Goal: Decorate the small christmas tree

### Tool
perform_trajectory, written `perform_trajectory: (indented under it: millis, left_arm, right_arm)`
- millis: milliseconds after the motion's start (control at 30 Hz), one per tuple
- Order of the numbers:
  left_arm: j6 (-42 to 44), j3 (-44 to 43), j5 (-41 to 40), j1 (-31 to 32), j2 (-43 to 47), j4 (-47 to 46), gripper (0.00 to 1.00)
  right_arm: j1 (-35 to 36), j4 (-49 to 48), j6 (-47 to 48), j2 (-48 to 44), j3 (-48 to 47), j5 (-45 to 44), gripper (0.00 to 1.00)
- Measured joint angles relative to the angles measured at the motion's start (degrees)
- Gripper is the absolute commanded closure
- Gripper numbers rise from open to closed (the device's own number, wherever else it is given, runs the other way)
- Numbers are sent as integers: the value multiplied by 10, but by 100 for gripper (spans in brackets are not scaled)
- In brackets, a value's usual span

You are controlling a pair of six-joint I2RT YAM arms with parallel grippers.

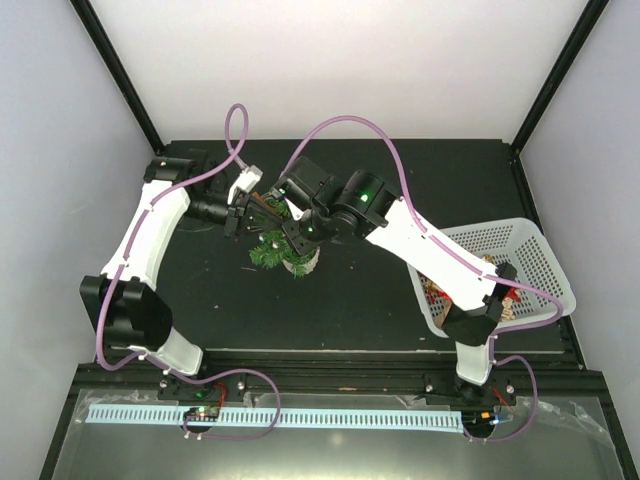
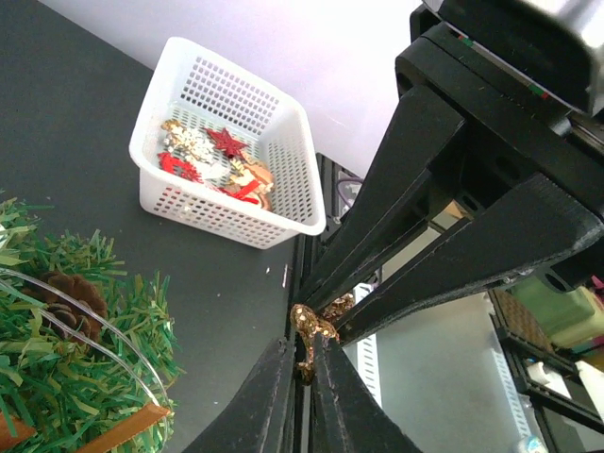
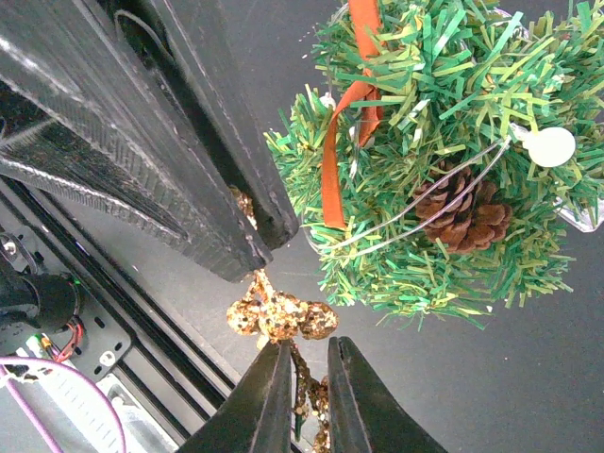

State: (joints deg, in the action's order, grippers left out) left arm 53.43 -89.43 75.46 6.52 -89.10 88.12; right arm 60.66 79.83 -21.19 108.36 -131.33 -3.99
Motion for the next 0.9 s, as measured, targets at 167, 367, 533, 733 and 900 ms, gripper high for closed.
perform_trajectory:
  millis: [167,367,533,733,900]
  left_arm:
    - [-5,0,14,3,-5,0,96]
    - [-10,0,29,7,-8,0,98]
    - [-10,5,35,10,-8,0,98]
    - [-10,9,34,9,-8,0,98]
    - [-10,9,34,1,-8,0,98]
  right_arm:
    - [0,-1,-2,0,4,0,83]
    - [0,-2,-7,0,7,-1,78]
    - [0,-1,-15,0,7,-6,55]
    - [0,3,-27,-8,7,-36,39]
    - [-4,3,-45,-51,12,-80,37]
